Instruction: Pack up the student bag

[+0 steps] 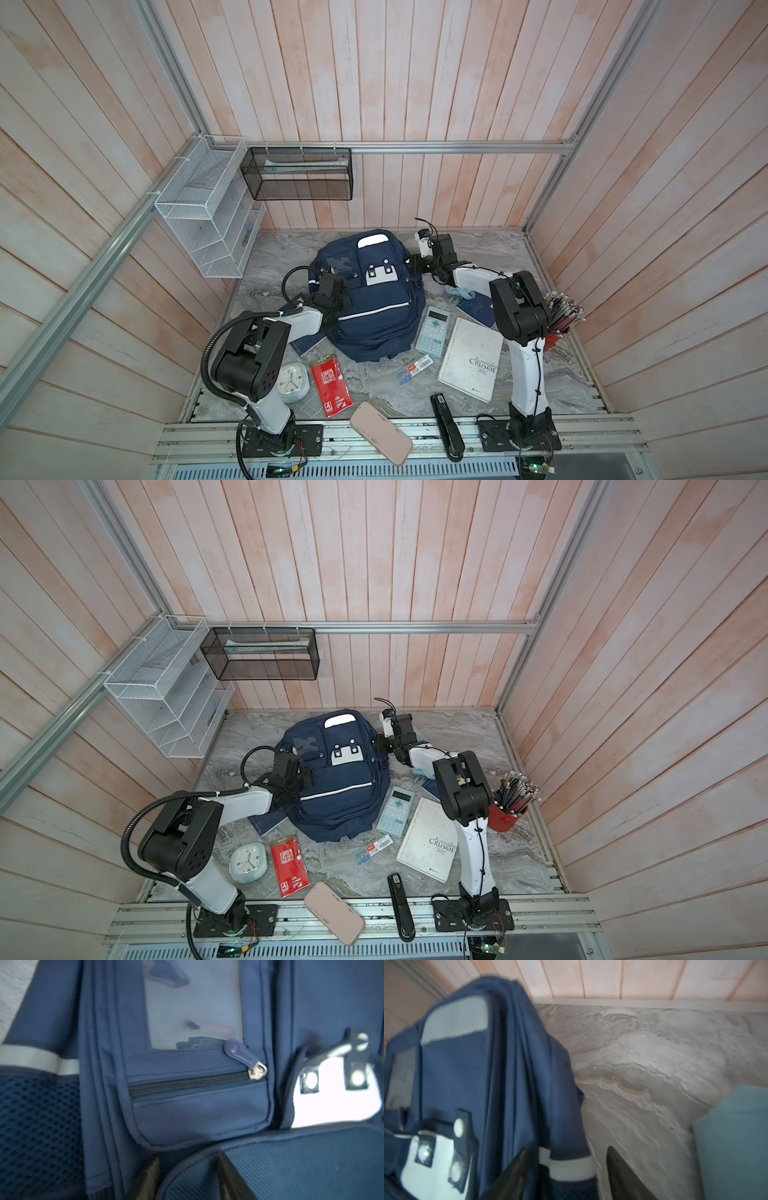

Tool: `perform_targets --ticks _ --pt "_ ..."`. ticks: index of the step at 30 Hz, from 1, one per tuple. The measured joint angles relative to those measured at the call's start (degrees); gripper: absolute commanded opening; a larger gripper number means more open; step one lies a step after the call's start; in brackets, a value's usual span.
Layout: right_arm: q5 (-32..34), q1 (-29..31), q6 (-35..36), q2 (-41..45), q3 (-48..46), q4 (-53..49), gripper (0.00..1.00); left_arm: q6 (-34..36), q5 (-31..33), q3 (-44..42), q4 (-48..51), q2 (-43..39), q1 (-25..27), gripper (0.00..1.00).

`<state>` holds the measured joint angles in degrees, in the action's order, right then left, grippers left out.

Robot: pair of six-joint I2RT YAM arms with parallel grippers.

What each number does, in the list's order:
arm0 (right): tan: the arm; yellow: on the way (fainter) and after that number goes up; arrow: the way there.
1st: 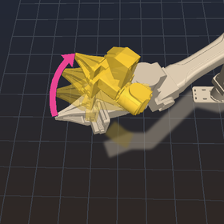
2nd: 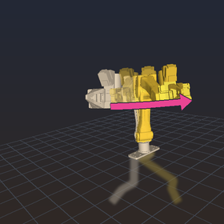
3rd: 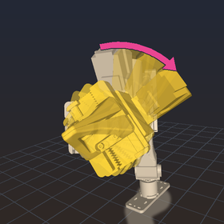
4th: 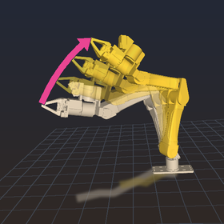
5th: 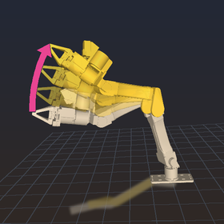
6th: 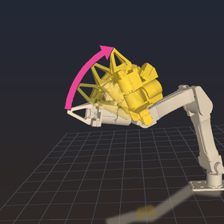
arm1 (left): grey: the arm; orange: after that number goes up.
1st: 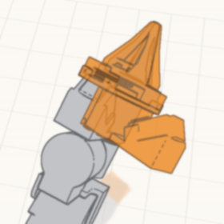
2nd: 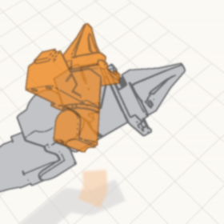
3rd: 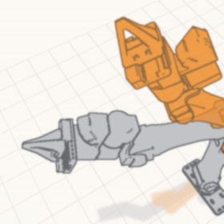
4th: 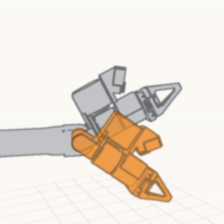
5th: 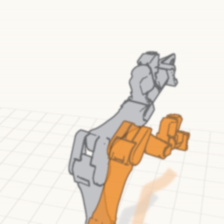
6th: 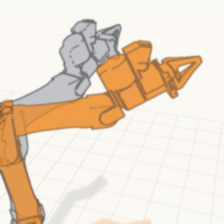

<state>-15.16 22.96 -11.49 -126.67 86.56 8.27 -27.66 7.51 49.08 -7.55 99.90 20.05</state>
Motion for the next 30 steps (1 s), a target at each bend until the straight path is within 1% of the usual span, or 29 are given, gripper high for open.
perform_targets --ticks 1,3,4,9,11,12,14,15,18,20,22,23,24,26,28,29,30 --pt "-0.3 0.0 0.0 -0.1 0.2 -0.7 0.23 0.4 0.0 2.4 0.6 2.0 0.0 0.26" --pt "-0.8 -0.5 0.4 0.6 -0.2 -1.4 0.15 1.2 0.0 6.6 1.0 5.2 -0.2 0.25" --pt "-1.0 -0.9 0.7 1.4 -0.9 -1.5 0.13 1.6 0.0 8.6 1.4 6.6 -0.2 0.25" --pt "-1.5 -1.9 1.5 6.1 -5.3 -4.4 0.07 4.3 0.1 20.8 6.6 13.5 -0.7 0.25" --pt "-2.1 -2.0 1.9 7.3 -6.6 -6.2 0.07 5.4 0.5 26.1 8.3 16.0 -1.5 0.26" --pt "-2.8 -1.9 2.3 7.8 -7.3 -7.1 0.09 5.7 0.3 28.5 8.5 17.0 -1.9 0.27" --pt "-4.3 -1.0 2.8 8.5 -8.2 -8.1 0.16 6.3 -0.6 32.7 9.1 18.0 -2.4 0.28" --pt "-5.3 -0.1 3.0 8.9 -8.9 -8.4 0.22 6.7 -1.3 34.9 9.7 18.3 -2.6 0.3" --pt "-8.0 3.0 3.0 10.8 -11.2 -9.2 0.3 7.8 -3.3 42.4 11.7 19.3 -3.0 0.34" --pt "-8.4 4.6 3.5 12.2 -11.8 -10.8 0.37 8.9 -4.1 46.8 13.1 19.7 -3.0 0.37" --pt "-7.6 5.2 4.8 14.1 -11.8 -12.9 0.45 9.9 -4.5 48.7 14.5 19.1 -2.9 0.41" --pt "-6.8 5.1 5.2 15.3 -11.8 -13.8 0.48 10.3 -4.6 48.4 14.9 18.4 -2.7 0.42" --pt "-5.7 4.7 5.7 17.0 -11.9 -14.7 0.54 10.4 -4.8 46.9 15.1 16.9 -2.5 0.43" --pt "-4.6 3.0 5.2 20.0 -12.0 -15.0 0.67 10.2 -5.2 40.5 15.5 11.9 -2.0 0.48" --pt "-4.2 0.3 3.7 22.6 -12.1 -13.7 0.8 9.3 -5.5 32.3 16.6 4.9 -1.5 0.53" --pt "-4.1 -0.6 2.6 22.9 -11.9 -12.9 0.93 8.9 -5.6 28.9 17.2 1.5 -1.4 0.55" --pt "-4.1 -1.7 1.9 22.5 -10.9 -12.8 0.97 8.2 -5.6 25.5 17.8 -2.2 -1.3 0.58"
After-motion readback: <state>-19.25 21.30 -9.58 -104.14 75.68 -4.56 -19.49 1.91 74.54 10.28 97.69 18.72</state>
